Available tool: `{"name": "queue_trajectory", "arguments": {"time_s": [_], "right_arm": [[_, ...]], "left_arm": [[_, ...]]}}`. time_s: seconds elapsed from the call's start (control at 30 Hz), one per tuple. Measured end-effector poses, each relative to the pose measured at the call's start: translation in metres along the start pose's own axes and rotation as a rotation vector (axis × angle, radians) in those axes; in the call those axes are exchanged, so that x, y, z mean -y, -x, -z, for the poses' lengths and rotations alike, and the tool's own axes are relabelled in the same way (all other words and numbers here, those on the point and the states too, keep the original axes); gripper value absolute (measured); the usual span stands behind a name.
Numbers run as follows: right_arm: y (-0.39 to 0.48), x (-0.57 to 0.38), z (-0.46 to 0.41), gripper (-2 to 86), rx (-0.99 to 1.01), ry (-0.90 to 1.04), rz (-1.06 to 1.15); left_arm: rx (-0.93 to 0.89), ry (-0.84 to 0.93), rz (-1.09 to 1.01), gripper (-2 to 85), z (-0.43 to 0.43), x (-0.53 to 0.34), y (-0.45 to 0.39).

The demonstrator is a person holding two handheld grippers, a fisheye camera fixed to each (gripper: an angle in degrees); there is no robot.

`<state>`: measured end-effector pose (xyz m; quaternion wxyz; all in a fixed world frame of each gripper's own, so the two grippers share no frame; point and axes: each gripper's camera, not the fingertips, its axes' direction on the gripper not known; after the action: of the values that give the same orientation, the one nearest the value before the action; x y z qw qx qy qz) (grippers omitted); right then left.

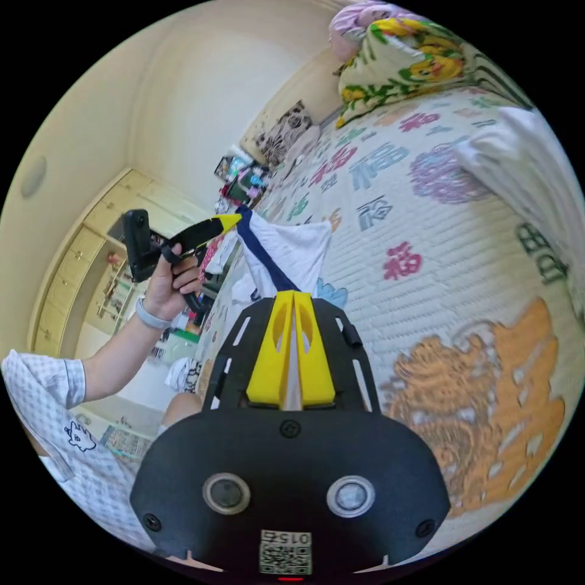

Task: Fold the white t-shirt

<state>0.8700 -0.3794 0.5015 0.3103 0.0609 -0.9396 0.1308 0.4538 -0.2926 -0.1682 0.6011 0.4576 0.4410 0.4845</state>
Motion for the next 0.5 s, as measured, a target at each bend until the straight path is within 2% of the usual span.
{"name": "queue_trajectory", "arguments": {"time_s": [0.07,0.17,0.33,0.5], "right_arm": [[-0.011,-0.017,0.034,0.0,-0.011,-0.132,-0.081],[-0.025,-0.025,0.053,1.2,-0.018,-0.201,-0.102],[-0.049,-0.004,0.011,8.1,0.132,0.024,-0.084],[-0.043,-0.005,-0.001,2.1,0.220,-0.026,-0.030]], "left_arm": [[-0.047,-0.012,0.000,-0.5,-0.015,0.017,-0.002],[-0.130,-0.001,-0.042,-0.5,-0.041,0.039,-0.013],[-0.222,0.049,-0.110,-0.5,-0.060,0.053,-0.026],[-0.178,0.058,-0.116,-0.5,-0.055,0.053,-0.017]]}}
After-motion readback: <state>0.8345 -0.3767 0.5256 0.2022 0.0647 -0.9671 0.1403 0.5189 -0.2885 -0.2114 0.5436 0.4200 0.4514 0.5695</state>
